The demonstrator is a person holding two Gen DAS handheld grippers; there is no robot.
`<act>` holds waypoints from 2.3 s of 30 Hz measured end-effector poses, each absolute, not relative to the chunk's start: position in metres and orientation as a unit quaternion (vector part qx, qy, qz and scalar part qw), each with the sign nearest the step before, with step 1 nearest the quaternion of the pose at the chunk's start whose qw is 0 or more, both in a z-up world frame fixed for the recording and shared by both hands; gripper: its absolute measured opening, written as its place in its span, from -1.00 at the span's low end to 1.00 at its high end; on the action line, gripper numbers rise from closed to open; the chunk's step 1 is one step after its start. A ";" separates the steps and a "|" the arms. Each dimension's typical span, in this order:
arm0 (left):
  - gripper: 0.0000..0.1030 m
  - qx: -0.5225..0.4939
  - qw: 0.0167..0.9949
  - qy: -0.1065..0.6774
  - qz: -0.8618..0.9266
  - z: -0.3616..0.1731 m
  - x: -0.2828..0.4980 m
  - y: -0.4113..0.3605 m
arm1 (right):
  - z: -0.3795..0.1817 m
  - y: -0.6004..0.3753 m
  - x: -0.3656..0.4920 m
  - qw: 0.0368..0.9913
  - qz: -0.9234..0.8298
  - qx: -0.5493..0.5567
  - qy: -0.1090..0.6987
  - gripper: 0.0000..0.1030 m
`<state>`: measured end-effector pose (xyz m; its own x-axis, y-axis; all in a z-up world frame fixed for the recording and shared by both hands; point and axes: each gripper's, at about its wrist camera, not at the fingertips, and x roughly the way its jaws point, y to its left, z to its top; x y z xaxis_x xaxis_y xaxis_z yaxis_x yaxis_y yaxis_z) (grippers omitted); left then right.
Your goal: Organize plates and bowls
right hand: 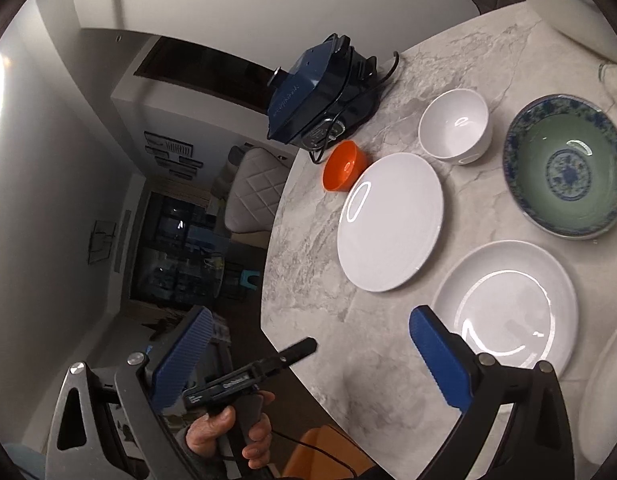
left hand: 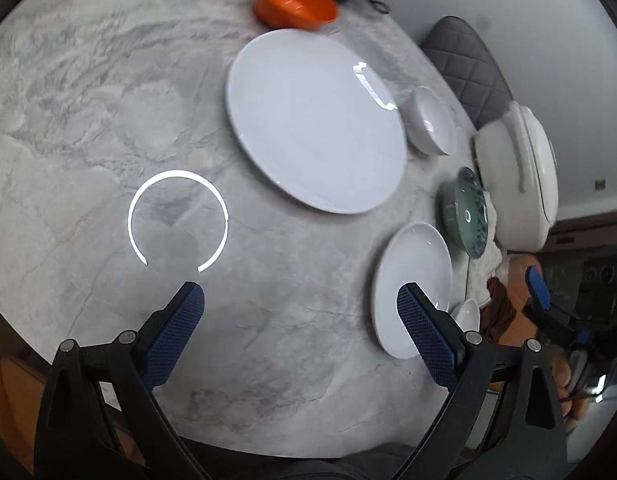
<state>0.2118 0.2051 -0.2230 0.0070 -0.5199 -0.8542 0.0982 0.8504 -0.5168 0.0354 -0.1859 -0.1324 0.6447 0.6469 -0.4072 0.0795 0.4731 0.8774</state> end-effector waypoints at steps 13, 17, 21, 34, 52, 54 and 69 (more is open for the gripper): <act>0.88 0.015 0.684 0.631 -0.365 -0.247 0.389 0.204 | -0.212 -0.175 0.145 0.736 0.037 0.490 0.465 0.36; 0.51 0.005 0.657 0.643 -0.394 -0.261 0.419 0.202 | -0.230 -0.190 0.147 0.729 0.009 0.507 0.459 0.30; 0.31 0.018 0.635 0.657 -0.406 -0.278 0.436 0.196 | -0.240 -0.197 0.151 0.726 0.004 0.512 0.459 0.26; -0.31 0.013 0.608 0.667 -0.431 -0.291 0.464 0.164 | -0.271 -0.208 0.185 0.705 0.018 0.511 0.492 0.14; -0.74 0.027 0.607 0.675 -0.419 -0.294 0.470 0.162 | -0.289 -0.208 0.190 0.682 0.013 0.487 0.545 -0.71; -0.74 0.026 0.611 0.675 -0.413 -0.294 0.472 0.164 | -0.288 -0.207 0.190 0.683 0.009 0.485 0.547 -0.71; -0.73 0.033 0.625 0.666 -0.405 -0.296 0.462 0.163 | -0.277 -0.189 0.187 0.698 0.008 0.455 0.553 -0.70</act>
